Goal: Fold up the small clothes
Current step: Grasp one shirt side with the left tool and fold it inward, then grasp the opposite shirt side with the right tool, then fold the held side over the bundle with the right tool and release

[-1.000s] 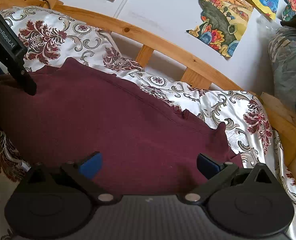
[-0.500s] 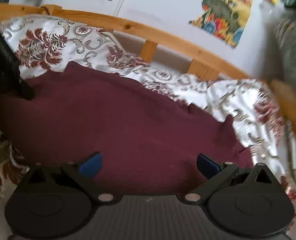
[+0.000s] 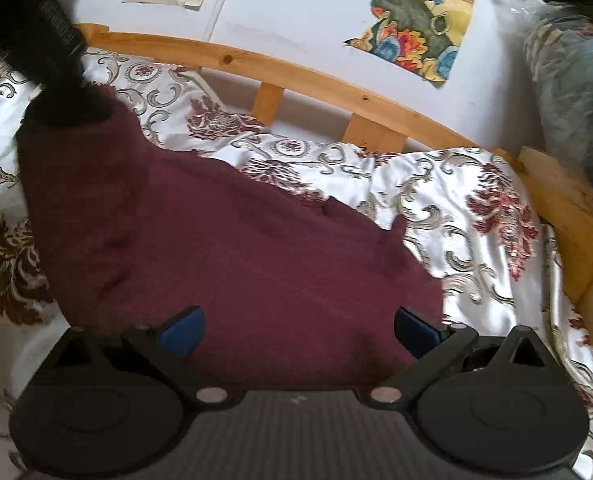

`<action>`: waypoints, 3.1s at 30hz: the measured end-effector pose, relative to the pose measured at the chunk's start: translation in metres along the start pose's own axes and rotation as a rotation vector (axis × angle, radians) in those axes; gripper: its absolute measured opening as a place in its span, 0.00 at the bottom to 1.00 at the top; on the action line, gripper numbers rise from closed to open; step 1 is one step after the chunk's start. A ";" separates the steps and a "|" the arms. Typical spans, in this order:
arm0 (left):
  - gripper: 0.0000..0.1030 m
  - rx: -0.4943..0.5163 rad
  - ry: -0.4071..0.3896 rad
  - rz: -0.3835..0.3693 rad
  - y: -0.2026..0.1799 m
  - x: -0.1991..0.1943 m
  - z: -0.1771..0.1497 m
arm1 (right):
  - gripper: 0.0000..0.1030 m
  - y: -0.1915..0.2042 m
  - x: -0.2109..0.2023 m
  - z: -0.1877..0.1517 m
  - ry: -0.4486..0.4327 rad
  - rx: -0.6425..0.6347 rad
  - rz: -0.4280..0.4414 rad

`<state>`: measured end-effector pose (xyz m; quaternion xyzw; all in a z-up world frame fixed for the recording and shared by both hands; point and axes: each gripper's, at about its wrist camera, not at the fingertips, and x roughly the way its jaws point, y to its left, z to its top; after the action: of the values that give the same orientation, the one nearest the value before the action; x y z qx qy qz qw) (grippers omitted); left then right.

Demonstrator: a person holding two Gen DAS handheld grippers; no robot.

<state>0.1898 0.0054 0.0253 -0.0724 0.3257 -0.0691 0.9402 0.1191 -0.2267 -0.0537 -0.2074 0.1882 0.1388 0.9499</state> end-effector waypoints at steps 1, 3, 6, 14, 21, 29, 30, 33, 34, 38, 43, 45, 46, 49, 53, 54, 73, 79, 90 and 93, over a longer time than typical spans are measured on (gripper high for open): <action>0.18 0.030 -0.001 -0.017 -0.014 0.001 0.006 | 1.00 -0.003 -0.002 -0.002 0.001 0.002 -0.007; 0.17 0.091 0.005 -0.047 -0.043 0.005 0.014 | 1.00 -0.009 -0.006 -0.006 0.005 0.011 -0.016; 0.17 0.170 0.027 -0.089 -0.080 0.018 0.018 | 1.00 -0.018 -0.011 -0.013 0.012 0.036 -0.024; 0.17 0.321 0.140 -0.168 -0.148 0.069 -0.011 | 1.00 -0.033 -0.020 -0.033 0.058 0.084 -0.045; 0.20 0.265 0.162 -0.244 -0.151 0.075 -0.019 | 1.00 -0.032 -0.023 -0.047 0.097 0.093 -0.031; 0.77 0.180 0.081 -0.388 -0.132 0.040 -0.008 | 1.00 -0.026 -0.018 -0.050 0.125 0.077 -0.027; 0.79 0.176 0.068 -0.399 -0.129 0.034 -0.007 | 1.00 -0.025 -0.017 -0.050 0.130 0.077 -0.025; 0.88 0.177 0.034 -0.385 -0.115 0.017 -0.007 | 1.00 -0.024 -0.015 -0.051 0.146 0.079 -0.026; 0.91 0.183 0.029 -0.368 -0.110 0.014 -0.008 | 1.00 -0.025 -0.016 -0.051 0.151 0.082 -0.025; 0.98 0.171 0.028 -0.264 -0.083 0.002 -0.021 | 1.00 -0.031 -0.020 -0.049 0.159 0.122 -0.019; 0.99 0.108 0.049 -0.187 -0.054 0.010 -0.047 | 1.00 -0.050 -0.023 -0.047 0.178 0.232 -0.007; 0.99 0.089 0.066 -0.158 -0.047 0.018 -0.056 | 1.00 -0.060 -0.026 -0.044 0.173 0.289 -0.007; 0.99 0.084 0.072 -0.153 -0.045 0.021 -0.059 | 1.00 -0.066 -0.028 -0.042 0.163 0.319 -0.008; 0.99 0.100 0.083 -0.145 -0.043 0.030 -0.067 | 1.00 -0.086 -0.035 -0.032 0.101 0.422 0.013; 0.98 0.147 0.051 -0.126 -0.047 0.035 -0.073 | 1.00 -0.111 -0.029 -0.013 0.044 0.530 0.066; 0.97 0.163 0.041 -0.126 -0.048 0.036 -0.074 | 1.00 -0.115 -0.024 -0.007 0.038 0.554 0.096; 0.71 0.205 0.059 -0.213 -0.052 0.045 -0.084 | 0.90 -0.145 0.105 0.032 0.169 0.841 0.446; 0.56 0.234 0.070 -0.205 -0.054 0.045 -0.087 | 0.61 -0.141 0.138 0.030 0.244 0.834 0.442; 0.52 0.261 0.044 -0.240 -0.059 0.041 -0.092 | 0.13 -0.129 0.126 0.045 0.168 0.656 0.365; 0.52 0.255 0.031 -0.267 -0.060 0.039 -0.093 | 0.12 -0.131 0.106 0.053 0.081 0.579 0.349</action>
<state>0.1569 -0.0688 -0.0592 0.0060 0.3163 -0.2353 0.9190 0.2740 -0.2979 -0.0085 0.1008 0.2900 0.2316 0.9231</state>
